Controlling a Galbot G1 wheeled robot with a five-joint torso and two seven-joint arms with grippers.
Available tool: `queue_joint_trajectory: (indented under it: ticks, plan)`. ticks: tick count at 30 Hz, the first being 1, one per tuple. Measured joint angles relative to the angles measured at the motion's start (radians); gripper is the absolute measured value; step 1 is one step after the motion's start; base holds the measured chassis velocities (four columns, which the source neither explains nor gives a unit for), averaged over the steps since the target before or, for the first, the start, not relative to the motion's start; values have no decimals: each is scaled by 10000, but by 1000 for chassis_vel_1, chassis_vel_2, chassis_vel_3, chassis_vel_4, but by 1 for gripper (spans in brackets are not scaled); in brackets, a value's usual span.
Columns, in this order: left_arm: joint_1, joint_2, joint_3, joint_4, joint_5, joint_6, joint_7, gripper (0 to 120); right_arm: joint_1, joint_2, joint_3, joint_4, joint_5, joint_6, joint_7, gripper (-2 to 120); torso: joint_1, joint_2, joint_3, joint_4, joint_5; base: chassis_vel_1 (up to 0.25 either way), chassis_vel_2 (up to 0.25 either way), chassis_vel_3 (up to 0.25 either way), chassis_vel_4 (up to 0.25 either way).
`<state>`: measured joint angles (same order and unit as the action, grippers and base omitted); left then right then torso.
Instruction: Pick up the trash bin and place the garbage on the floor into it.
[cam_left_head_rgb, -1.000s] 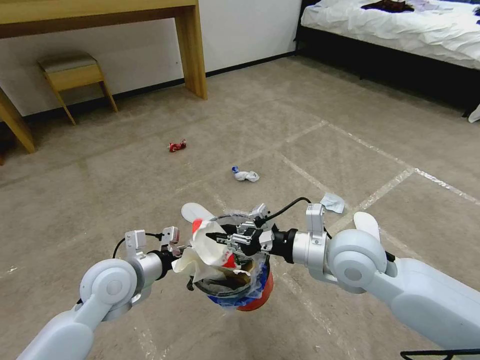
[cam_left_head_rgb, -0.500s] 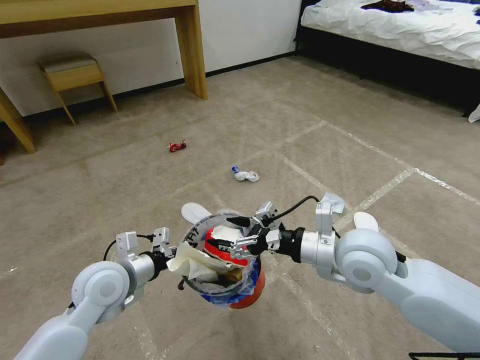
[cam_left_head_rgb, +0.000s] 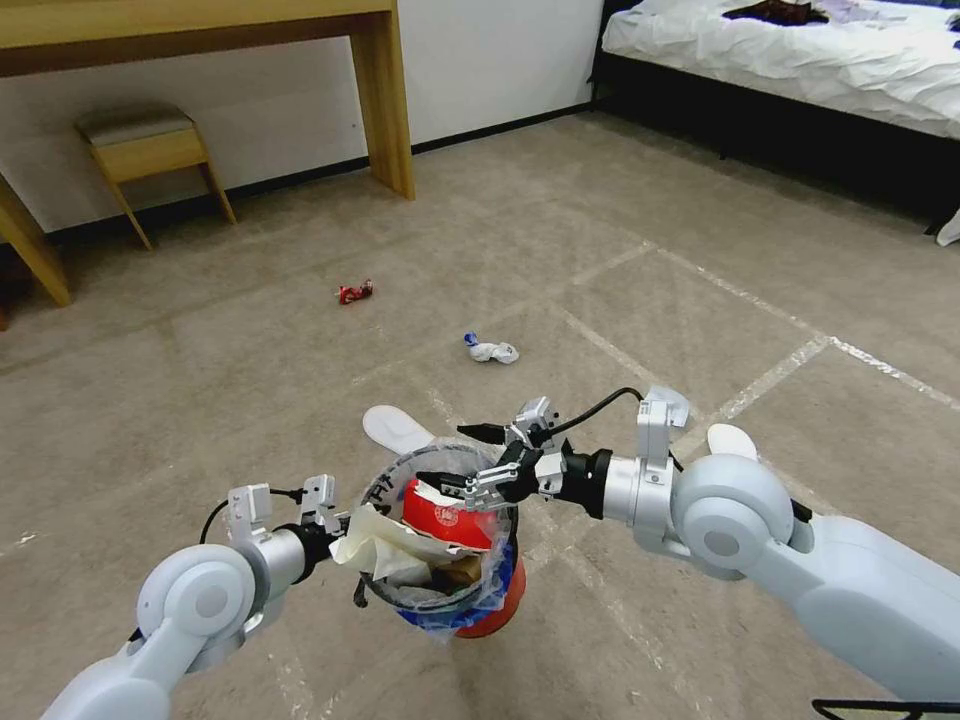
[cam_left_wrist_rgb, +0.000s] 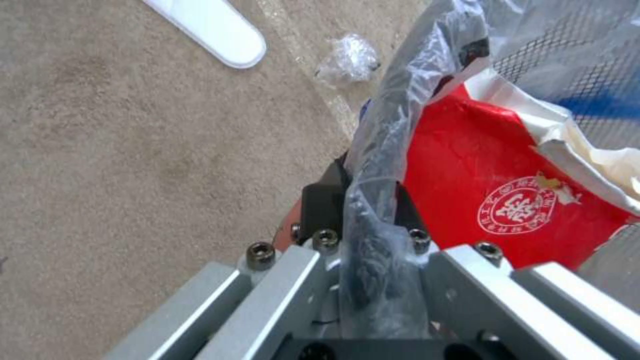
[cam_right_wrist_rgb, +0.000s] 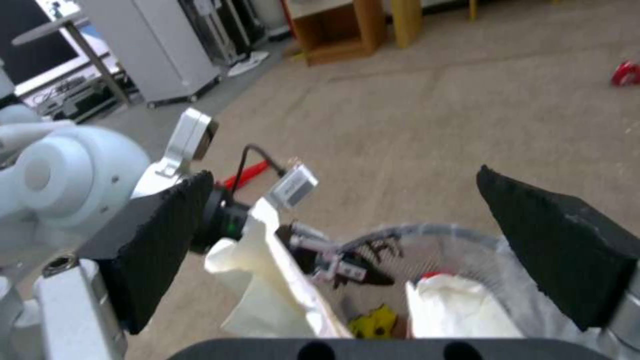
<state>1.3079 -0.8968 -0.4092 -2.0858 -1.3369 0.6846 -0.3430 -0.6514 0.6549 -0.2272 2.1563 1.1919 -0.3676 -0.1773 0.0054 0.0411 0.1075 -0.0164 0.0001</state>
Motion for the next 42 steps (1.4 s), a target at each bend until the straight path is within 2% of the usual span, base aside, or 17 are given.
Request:
queue_joint_trajectory:
  ticks: [10,11,12,15,16,19,20,22,23,26,27,29,33,37,42]
  plan:
    - [93,-111,-243,159,92,-33,72,1,-551,-282,1454,38,126,93,210,100,0,0,0,1,0,0,0,0,0]
    - [180,-141,-394,235,264,-74,169,1,-1313,-406,2193,-85,-81,170,250,100,-1,0,0,2,-1,0,0,0,0]
    - [180,-141,-394,235,264,-74,169,1,-1313,-406,2193,-85,-81,170,250,100,-1,0,0,2,-1,0,0,0,0]
    - [266,-167,-732,353,464,-150,301,1,-2934,-590,3920,-424,-733,339,233,100,0,0,0,-1,-1,0,0,0,0]
    - [266,-167,-732,353,464,-150,301,1,-2934,-590,3920,-424,-733,339,233,100,0,0,0,-1,-1,0,0,0,0]
    - [327,-118,-1124,375,577,-182,437,1,-4320,-577,5444,-880,-1716,589,207,100,-1,0,-1,0,-2,0,0,0,0]
    - [327,-118,-1124,375,577,-182,437,1,-4320,-577,5444,-880,-1716,589,207,100,-1,0,-1,0,-2,0,0,0,0]
    - [388,-20,-1460,382,685,-201,559,1,-5006,-427,6121,-1254,-2274,687,439,100,0,0,0,-3,4,0,0,0,0]
    - [388,-20,-1460,382,685,-201,559,1,-5006,-427,6121,-1254,-2274,687,439,100,0,0,0,-3,4,0,0,0,0]
    - [457,30,-1873,396,857,-219,759,1,-5330,38,6700,-1879,-2730,721,1509,100,-1,0,0,1,2,0,0,0,0]
    - [457,30,-1873,396,857,-219,759,1,-5330,38,6700,-1879,-2730,721,1509,100,-1,0,0,1,2,0,0,0,0]
    - [514,31,-2068,414,980,-273,833,1,-5345,305,7046,-2341,-2988,721,2131,100,0,0,0,3,1,0,0,0,0]
    - [557,-133,-2163,340,1008,-327,845,1,-5659,536,7580,-2862,-3708,722,2210,100,0,0,0,2,0,0,0,0,0]
    - [565,-200,-2200,309,987,-368,850,1,-5985,692,7863,-2918,-3999,749,2136,100,0,0,0,-4,-1,0,0,0,0]
    - [608,-327,-2250,237,986,-413,965,1,-6662,1016,8342,-2626,-4367,760,2078,100,-1,0,0,2,-1,0,0,0,0]
